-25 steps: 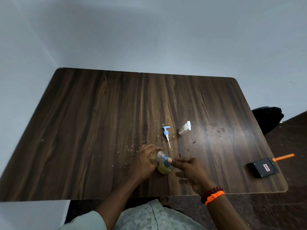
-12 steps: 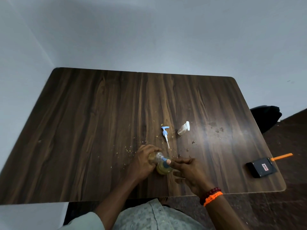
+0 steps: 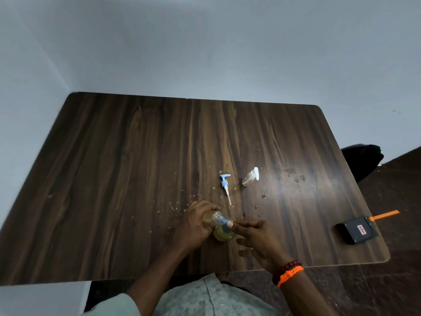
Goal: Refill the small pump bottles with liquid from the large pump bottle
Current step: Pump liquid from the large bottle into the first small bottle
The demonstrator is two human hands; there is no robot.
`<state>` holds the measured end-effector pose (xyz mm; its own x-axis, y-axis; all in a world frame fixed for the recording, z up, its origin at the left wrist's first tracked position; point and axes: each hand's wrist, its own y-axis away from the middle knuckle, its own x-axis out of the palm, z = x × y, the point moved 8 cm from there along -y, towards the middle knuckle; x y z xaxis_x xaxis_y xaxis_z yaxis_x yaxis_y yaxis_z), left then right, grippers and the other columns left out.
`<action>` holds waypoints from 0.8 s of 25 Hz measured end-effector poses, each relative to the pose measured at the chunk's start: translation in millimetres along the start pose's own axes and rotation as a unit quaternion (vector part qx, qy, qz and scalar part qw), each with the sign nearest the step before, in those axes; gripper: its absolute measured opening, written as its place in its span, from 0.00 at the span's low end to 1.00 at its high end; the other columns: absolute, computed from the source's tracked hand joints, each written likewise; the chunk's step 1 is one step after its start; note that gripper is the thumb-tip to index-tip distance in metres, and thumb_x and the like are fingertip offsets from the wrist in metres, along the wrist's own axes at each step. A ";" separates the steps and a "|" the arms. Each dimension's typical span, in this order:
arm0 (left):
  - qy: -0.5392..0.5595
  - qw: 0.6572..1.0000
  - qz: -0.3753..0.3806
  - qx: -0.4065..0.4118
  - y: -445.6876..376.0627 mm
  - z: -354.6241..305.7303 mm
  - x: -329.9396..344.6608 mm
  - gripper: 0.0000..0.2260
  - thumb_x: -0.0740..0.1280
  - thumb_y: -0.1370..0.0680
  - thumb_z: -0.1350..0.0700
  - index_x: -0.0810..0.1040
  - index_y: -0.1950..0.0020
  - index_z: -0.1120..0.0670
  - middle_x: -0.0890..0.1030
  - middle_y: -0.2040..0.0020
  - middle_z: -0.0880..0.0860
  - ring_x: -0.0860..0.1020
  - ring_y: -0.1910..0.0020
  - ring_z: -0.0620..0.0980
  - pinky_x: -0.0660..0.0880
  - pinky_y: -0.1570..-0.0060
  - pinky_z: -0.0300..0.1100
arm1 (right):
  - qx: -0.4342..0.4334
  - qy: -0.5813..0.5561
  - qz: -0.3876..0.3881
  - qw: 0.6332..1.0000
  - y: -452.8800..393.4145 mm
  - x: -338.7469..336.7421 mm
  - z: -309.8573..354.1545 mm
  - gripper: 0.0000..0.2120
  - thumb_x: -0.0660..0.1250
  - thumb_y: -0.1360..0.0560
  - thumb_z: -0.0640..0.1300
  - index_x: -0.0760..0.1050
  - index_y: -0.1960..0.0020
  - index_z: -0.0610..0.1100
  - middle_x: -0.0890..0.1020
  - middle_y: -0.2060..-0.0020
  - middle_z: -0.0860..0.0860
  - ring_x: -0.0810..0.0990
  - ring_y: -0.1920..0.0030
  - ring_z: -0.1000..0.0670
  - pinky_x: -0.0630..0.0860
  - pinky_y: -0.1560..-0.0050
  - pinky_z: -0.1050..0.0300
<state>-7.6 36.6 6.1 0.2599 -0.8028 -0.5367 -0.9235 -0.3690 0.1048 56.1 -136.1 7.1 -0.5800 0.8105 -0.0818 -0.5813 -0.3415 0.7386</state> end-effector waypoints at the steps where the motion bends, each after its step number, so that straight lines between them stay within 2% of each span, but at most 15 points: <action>1: 0.004 1.000 0.000 -0.002 0.2 1.1 0.3 0.17 0.75 0.26 0.65 0.84 0.38 0.54 0.84 0.40 0.51 0.77 0.37 0.49 0.74 0.35 0.43 | -0.006 0.005 -0.004 1.000 0.1 0.1 1.3 0.12 0.79 0.30 0.46 0.88 0.49 0.41 0.87 0.47 0.42 0.82 0.47 0.43 0.80 0.43 0.35; 3: 0.009 1.000 0.005 -0.005 -0.6 1.2 0.2 0.17 0.75 0.26 0.64 0.84 0.38 0.54 0.83 0.39 0.52 0.77 0.37 0.50 0.75 0.34 0.46 | -0.006 0.010 -0.003 1.000 1.0 -1.7 0.1 0.12 0.79 0.29 0.47 0.88 0.49 0.43 0.87 0.46 0.43 0.82 0.45 0.41 0.80 0.42 0.34; 5: 0.014 1.000 0.007 -0.002 -2.4 -0.9 -0.7 0.17 0.76 0.26 0.64 0.83 0.39 0.54 0.83 0.39 0.52 0.77 0.37 0.49 0.75 0.35 0.46 | -0.003 0.005 0.002 1.000 1.7 -4.7 -2.7 0.10 0.79 0.29 0.49 0.89 0.51 0.46 0.87 0.45 0.44 0.80 0.40 0.37 0.81 0.47 0.38; 7: 0.019 1.000 0.005 0.004 -3.6 -2.1 -2.1 0.18 0.76 0.27 0.65 0.84 0.39 0.54 0.83 0.40 0.52 0.78 0.38 0.49 0.76 0.36 0.45 | -0.006 0.000 0.006 1.000 1.1 -5.0 -3.5 0.10 0.80 0.30 0.50 0.89 0.51 0.47 0.86 0.44 0.41 0.80 0.40 0.35 0.80 0.52 0.41; 8: 0.017 1.000 0.005 0.006 -3.2 -2.4 -2.3 0.18 0.75 0.28 0.65 0.84 0.39 0.54 0.84 0.41 0.52 0.78 0.38 0.50 0.76 0.36 0.45 | -0.005 -0.002 0.004 1.000 0.1 -4.2 -3.9 0.11 0.80 0.30 0.50 0.89 0.51 0.46 0.86 0.44 0.41 0.81 0.42 0.37 0.81 0.51 0.40; 10: 0.008 1.000 0.004 0.003 -2.5 -1.5 -1.6 0.19 0.75 0.29 0.67 0.84 0.39 0.55 0.84 0.40 0.52 0.78 0.38 0.51 0.75 0.36 0.46 | -0.004 0.005 -0.005 1.000 -2.5 -2.3 -3.8 0.11 0.80 0.31 0.50 0.89 0.52 0.45 0.87 0.45 0.41 0.81 0.40 0.34 0.82 0.47 0.35; 12: 0.004 1.000 0.006 0.001 -1.1 0.0 0.0 0.20 0.74 0.29 0.68 0.84 0.39 0.56 0.84 0.41 0.53 0.78 0.38 0.53 0.76 0.36 0.50 | -0.003 0.008 -0.016 1.000 -2.4 -0.5 -4.5 0.10 0.80 0.30 0.49 0.89 0.53 0.43 0.86 0.45 0.38 0.79 0.39 0.32 0.81 0.50 0.37; 16: 0.019 1.000 0.006 0.008 -3.5 -2.2 -2.2 0.20 0.76 0.30 0.67 0.84 0.39 0.56 0.84 0.42 0.53 0.79 0.39 0.53 0.77 0.37 0.49 | -0.013 0.010 -0.020 1.000 -0.1 -3.9 -1.5 0.12 0.80 0.30 0.50 0.88 0.51 0.44 0.86 0.46 0.37 0.83 0.47 0.37 0.78 0.56 0.43; 18: 0.014 1.000 0.008 0.005 -4.0 -3.1 -3.5 0.20 0.76 0.29 0.66 0.84 0.39 0.55 0.84 0.41 0.52 0.78 0.38 0.52 0.76 0.37 0.47 | -0.007 0.001 -0.017 1.000 0.3 -5.3 -1.7 0.14 0.81 0.31 0.51 0.88 0.50 0.44 0.87 0.46 0.40 0.82 0.41 0.34 0.80 0.53 0.43; 20: 0.008 1.000 0.012 -0.003 -2.4 -1.6 -2.0 0.19 0.75 0.28 0.66 0.84 0.38 0.55 0.83 0.40 0.52 0.77 0.37 0.51 0.75 0.35 0.47 | 0.001 -0.007 -0.010 1.000 0.4 -3.3 -1.8 0.13 0.80 0.30 0.50 0.88 0.49 0.44 0.86 0.44 0.41 0.80 0.37 0.33 0.81 0.42 0.35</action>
<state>-5.4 38.4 8.3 0.2428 -0.8182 -0.5212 -0.9275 -0.3533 0.1226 56.8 -139.7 6.4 -0.5603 0.8236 -0.0881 -0.5921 -0.3238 0.7379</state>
